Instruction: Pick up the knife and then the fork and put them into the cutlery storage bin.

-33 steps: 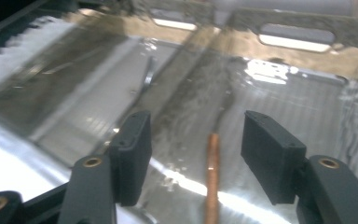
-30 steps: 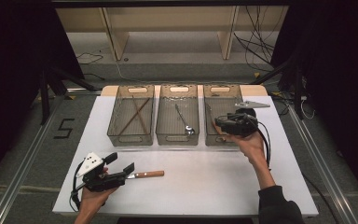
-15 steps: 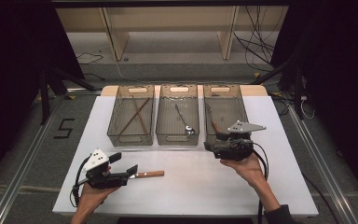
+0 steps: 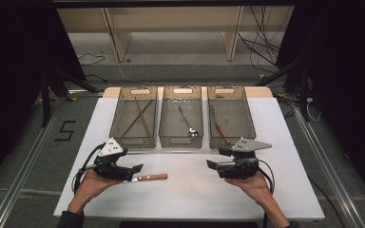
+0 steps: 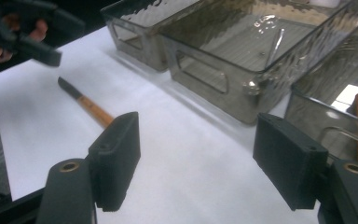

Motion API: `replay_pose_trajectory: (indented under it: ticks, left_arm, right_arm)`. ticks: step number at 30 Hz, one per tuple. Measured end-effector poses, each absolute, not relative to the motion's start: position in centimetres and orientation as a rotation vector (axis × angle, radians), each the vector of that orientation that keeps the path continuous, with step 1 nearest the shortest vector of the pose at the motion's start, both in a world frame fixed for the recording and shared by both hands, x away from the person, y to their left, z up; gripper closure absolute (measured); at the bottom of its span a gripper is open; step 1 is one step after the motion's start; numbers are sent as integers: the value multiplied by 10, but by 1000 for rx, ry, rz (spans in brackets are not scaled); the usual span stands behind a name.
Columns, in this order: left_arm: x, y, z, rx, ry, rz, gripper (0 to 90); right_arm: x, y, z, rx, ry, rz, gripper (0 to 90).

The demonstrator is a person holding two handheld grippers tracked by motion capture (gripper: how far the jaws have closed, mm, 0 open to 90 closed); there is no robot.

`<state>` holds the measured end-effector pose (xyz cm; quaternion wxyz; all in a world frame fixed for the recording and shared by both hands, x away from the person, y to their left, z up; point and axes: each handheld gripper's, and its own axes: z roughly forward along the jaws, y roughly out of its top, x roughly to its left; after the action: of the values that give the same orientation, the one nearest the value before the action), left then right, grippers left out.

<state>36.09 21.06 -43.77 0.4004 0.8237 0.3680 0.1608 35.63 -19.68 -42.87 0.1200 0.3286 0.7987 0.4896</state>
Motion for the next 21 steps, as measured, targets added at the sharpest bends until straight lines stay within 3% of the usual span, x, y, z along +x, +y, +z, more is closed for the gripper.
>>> replay_pose_trajectory:
  ticks: [21]
  left_arm:
    - [366, 191, -455, 2295, 865, 383, 173]
  right_arm:
    - [347, -188, -435, 921, 2335, 1447, 287]
